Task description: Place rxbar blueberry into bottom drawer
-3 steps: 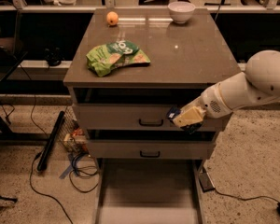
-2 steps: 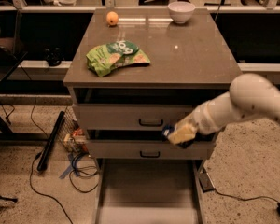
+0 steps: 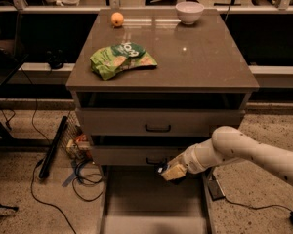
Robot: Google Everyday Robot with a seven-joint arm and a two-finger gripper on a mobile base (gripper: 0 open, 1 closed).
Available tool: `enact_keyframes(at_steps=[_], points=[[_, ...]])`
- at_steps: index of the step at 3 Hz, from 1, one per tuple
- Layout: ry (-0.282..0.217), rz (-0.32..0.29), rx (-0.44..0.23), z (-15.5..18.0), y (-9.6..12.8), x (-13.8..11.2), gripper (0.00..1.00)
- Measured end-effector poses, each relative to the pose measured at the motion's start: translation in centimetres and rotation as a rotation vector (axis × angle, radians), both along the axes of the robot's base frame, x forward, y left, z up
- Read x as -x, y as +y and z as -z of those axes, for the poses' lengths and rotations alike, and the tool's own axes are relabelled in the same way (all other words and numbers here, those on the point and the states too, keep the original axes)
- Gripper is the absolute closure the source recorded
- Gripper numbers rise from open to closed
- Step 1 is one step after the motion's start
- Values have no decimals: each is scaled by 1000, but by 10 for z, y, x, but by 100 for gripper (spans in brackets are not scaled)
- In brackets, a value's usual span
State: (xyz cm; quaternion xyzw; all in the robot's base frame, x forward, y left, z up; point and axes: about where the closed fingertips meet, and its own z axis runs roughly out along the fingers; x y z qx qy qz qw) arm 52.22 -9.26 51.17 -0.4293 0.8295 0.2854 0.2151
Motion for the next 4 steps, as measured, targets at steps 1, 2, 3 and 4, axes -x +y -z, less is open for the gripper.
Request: enact_keyframes(at_steps=[1, 2, 3, 4], points=[[0, 0, 0, 0, 0, 0, 100], [28, 32, -2, 25, 4, -2, 100], [56, 86, 0, 79, 13, -2, 100], [49, 148, -34, 133, 24, -9, 100]])
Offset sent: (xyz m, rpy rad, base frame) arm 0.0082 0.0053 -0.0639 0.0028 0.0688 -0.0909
